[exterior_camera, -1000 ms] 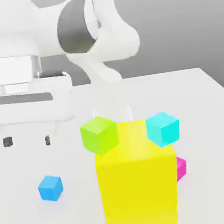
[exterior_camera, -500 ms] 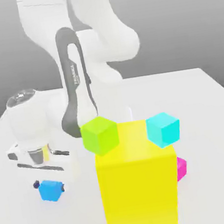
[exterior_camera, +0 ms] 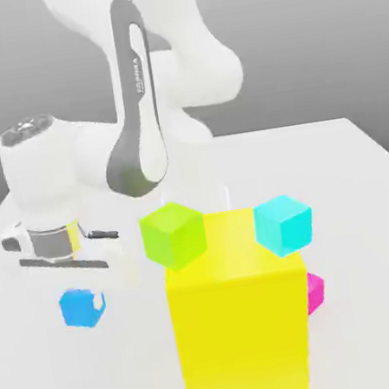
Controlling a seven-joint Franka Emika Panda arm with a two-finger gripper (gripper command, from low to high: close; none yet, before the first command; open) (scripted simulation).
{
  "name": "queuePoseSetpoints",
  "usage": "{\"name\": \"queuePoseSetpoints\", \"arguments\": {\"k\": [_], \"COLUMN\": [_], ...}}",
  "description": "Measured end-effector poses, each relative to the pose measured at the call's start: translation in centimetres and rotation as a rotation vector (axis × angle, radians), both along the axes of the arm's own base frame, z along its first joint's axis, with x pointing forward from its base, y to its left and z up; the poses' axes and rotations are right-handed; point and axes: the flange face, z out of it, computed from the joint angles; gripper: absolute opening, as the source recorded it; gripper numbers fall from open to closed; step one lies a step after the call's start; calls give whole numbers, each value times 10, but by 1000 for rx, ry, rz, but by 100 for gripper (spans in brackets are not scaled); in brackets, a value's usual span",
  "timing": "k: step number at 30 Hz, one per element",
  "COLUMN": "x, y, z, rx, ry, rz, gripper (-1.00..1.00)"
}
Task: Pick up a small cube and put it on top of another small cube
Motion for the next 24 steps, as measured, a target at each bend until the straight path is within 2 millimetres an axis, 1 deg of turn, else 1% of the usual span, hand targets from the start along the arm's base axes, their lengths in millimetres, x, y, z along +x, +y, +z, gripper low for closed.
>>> {"name": "queuePoseSetpoints", "arguments": {"k": [3, 6, 7, 9, 12, 15, 17, 18, 19, 22, 23, 24], "x": [38, 67, 74, 79, 78, 71, 62, 56, 53, 50, 50, 50], "y": [16, 37, 45, 60, 86, 115, 135, 144, 149, 153, 154, 154], "z": [39, 84, 99, 128, 171, 213, 240, 241, 234, 194, 186, 186], "rx": [-8, -15, -17, -12, -3, 3, 7, 17, 21, 26, 26, 26], "ry": [-12, -19, -20, -18, -9, 1, 10, 17, 21, 24, 24, 24], "rz": [3, -8, -14, -36, -68, -95, -110, -106, -104, -102, -102, -102], "gripper": [-100, -100, -100, -100, -100, -100, -100, -100, -100, -100, 100, 100]}}
